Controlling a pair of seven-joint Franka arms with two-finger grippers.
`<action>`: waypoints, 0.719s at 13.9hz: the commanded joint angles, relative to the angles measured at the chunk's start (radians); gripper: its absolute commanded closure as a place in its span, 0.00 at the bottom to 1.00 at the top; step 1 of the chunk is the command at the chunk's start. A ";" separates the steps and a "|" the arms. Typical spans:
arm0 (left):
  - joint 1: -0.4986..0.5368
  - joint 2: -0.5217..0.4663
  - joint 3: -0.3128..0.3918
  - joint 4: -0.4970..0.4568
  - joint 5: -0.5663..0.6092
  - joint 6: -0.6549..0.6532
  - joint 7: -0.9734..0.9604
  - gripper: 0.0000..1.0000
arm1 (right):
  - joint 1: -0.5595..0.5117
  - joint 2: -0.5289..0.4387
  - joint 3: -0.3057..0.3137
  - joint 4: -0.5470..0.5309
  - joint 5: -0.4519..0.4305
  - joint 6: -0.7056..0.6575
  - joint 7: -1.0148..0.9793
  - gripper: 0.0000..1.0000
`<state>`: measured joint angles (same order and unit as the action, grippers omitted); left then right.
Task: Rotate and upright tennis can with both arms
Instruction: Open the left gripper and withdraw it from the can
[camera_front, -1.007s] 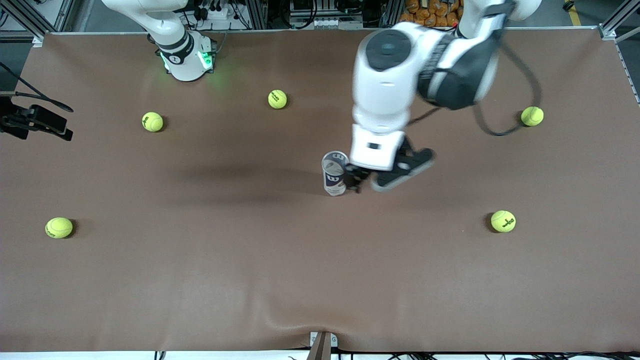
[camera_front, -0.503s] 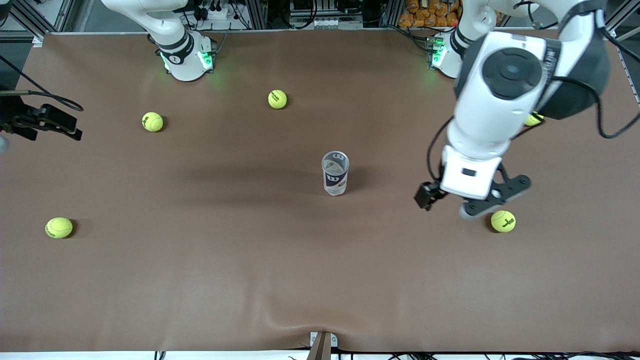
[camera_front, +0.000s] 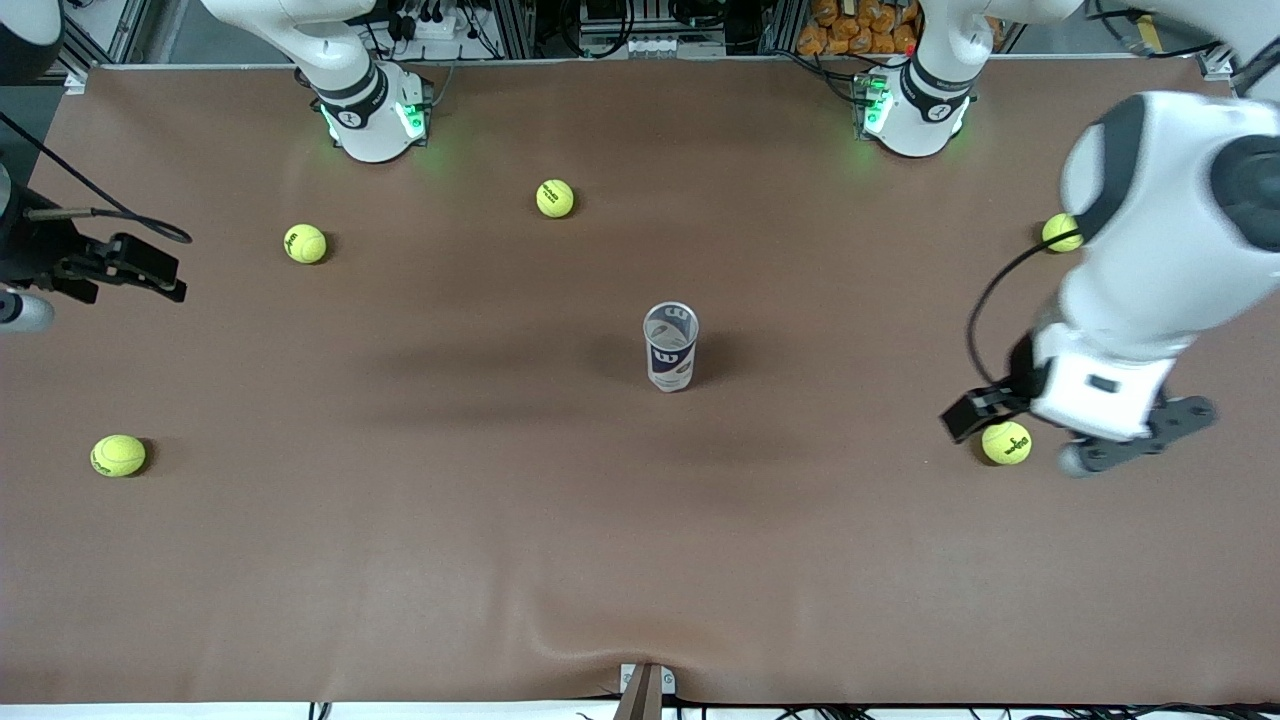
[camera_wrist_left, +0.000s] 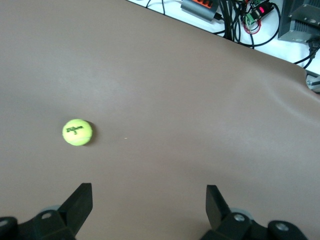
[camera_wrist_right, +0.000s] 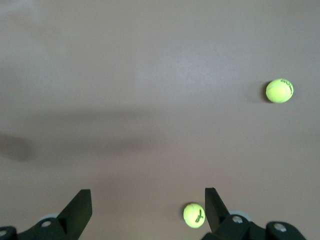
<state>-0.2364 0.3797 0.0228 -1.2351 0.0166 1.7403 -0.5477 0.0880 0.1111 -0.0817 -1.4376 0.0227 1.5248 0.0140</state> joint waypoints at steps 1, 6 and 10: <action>0.123 -0.067 -0.087 -0.023 -0.001 -0.066 0.106 0.00 | -0.002 -0.004 0.003 -0.004 -0.004 0.025 0.015 0.00; 0.208 -0.171 -0.156 -0.069 0.074 -0.166 0.207 0.00 | 0.002 -0.004 0.003 0.000 0.009 0.032 0.015 0.00; 0.221 -0.274 -0.155 -0.177 0.066 -0.179 0.230 0.00 | -0.001 -0.004 0.003 -0.006 0.009 0.021 0.015 0.00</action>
<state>-0.0352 0.1884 -0.1129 -1.3095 0.0680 1.5543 -0.3336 0.0896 0.1154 -0.0800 -1.4371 0.0239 1.5533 0.0139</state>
